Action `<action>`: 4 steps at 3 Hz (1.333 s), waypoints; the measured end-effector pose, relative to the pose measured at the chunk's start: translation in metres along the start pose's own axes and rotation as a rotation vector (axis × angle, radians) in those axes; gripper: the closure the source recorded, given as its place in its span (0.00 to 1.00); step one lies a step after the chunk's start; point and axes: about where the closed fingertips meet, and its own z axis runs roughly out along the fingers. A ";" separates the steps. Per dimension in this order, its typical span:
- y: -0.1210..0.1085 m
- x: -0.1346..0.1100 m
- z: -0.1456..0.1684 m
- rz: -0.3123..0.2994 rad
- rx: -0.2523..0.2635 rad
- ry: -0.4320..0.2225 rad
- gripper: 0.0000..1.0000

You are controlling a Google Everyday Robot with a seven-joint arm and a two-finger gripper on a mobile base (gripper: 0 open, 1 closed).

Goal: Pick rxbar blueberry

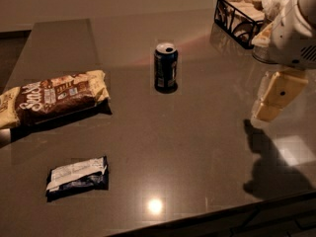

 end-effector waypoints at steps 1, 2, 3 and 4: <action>-0.003 -0.015 0.018 -0.011 -0.029 -0.002 0.00; -0.003 -0.035 0.038 -0.033 -0.066 -0.030 0.00; 0.006 -0.066 0.052 -0.097 -0.132 -0.108 0.00; 0.034 -0.097 0.049 -0.179 -0.229 -0.214 0.00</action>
Offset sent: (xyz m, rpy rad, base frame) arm 0.0361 0.0632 -0.0459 0.0617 0.0937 0.0963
